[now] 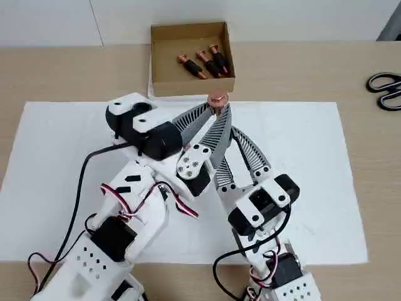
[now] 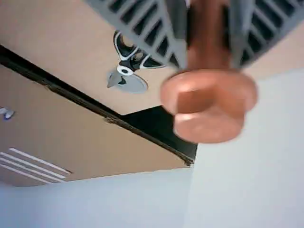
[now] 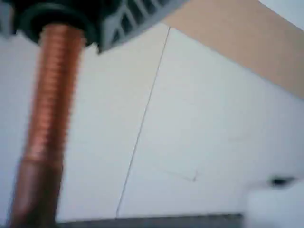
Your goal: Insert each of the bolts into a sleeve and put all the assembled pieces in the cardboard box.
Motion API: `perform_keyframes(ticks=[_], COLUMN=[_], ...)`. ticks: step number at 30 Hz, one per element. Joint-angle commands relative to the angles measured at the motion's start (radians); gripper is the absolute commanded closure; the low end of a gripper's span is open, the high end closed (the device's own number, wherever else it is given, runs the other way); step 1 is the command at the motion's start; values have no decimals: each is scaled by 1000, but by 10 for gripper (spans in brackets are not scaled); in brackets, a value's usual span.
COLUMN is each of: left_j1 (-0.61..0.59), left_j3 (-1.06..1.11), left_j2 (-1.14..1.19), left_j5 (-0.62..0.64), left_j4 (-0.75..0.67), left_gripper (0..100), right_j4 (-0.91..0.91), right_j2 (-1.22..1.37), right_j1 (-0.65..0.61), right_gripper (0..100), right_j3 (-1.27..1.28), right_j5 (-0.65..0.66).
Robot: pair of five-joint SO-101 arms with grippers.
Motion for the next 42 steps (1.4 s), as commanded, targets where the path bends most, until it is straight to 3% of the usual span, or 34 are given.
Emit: perform_keyframes(ticks=[1, 11, 17, 25, 33, 42], left_j1=[3, 5, 84, 83, -9, -104], left_j3=[-2, 27, 93, 97, 93, 99], left_j2=[-21, -21, -23, -28, -28, -28], left_j5=[-32, -57, -219, -465, -629, -631], left_j4=[-3, -3, -6, -5, -2, 74], left_gripper=[994, 994, 994, 994, 979, 894], right_j4=[-25, -21, -21, -21, -21, -19], right_j2=[-12, -12, -12, -12, -12, -12], right_j1=[4, 4, 4, 4, 4, 4], right_gripper=[994, 994, 994, 994, 994, 994], right_j3=[8, 8, 8, 8, 8, 8], right_j5=[-8, -8, -8, -8, -5, -5])
